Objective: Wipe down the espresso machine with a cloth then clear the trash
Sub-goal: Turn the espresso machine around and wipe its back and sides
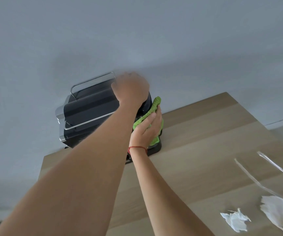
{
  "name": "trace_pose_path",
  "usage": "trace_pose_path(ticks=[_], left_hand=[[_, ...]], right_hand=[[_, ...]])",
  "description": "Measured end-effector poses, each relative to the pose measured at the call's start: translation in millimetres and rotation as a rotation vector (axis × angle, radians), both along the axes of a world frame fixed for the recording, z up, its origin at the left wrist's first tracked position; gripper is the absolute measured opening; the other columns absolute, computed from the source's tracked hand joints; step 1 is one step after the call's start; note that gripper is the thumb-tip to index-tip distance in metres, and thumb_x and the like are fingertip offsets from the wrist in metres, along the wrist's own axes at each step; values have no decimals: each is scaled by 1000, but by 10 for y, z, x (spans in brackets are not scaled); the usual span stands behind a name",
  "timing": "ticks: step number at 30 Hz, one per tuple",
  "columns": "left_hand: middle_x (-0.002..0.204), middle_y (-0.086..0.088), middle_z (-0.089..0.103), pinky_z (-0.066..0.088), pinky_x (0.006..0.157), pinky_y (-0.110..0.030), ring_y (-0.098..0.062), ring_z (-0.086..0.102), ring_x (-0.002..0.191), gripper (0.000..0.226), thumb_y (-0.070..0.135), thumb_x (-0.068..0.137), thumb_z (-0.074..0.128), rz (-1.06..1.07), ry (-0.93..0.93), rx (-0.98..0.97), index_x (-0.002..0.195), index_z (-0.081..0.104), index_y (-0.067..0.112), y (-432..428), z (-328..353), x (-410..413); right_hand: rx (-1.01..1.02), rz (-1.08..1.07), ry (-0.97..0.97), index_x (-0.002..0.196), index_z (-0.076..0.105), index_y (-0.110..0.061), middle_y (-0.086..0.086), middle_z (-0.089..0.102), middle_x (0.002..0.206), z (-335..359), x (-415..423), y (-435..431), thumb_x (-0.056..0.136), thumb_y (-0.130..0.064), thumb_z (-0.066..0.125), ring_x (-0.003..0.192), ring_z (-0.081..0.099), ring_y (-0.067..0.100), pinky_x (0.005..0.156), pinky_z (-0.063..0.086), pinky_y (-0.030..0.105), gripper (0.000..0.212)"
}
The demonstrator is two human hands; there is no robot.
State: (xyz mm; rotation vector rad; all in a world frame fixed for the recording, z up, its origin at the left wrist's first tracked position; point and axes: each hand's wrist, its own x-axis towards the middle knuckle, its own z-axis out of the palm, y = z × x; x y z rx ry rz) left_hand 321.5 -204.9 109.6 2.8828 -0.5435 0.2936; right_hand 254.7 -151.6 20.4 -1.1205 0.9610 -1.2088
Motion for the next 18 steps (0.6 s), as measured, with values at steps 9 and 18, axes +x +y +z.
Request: trace_pose_path(ticks=[9, 18], left_hand=[[124, -8, 57, 33, 97, -46, -31, 47, 121, 43, 29, 96, 23, 0, -3, 7, 116, 57, 12, -3, -9, 7], [122, -7, 57, 34, 98, -45, -31, 48, 119, 42, 28, 96, 23, 10, 7, -21, 116, 57, 12, 16, 11, -34]], right_hand=[[238, 3, 77, 130, 58, -22, 2, 64, 125, -759, 18, 18, 90, -42, 15, 117, 57, 22, 102, 44, 46, 61], [-8, 6, -34, 128, 60, -17, -2, 65, 124, 42, 14, -73, 93, -40, 22, 116, 59, 16, 99, 46, 45, 56]])
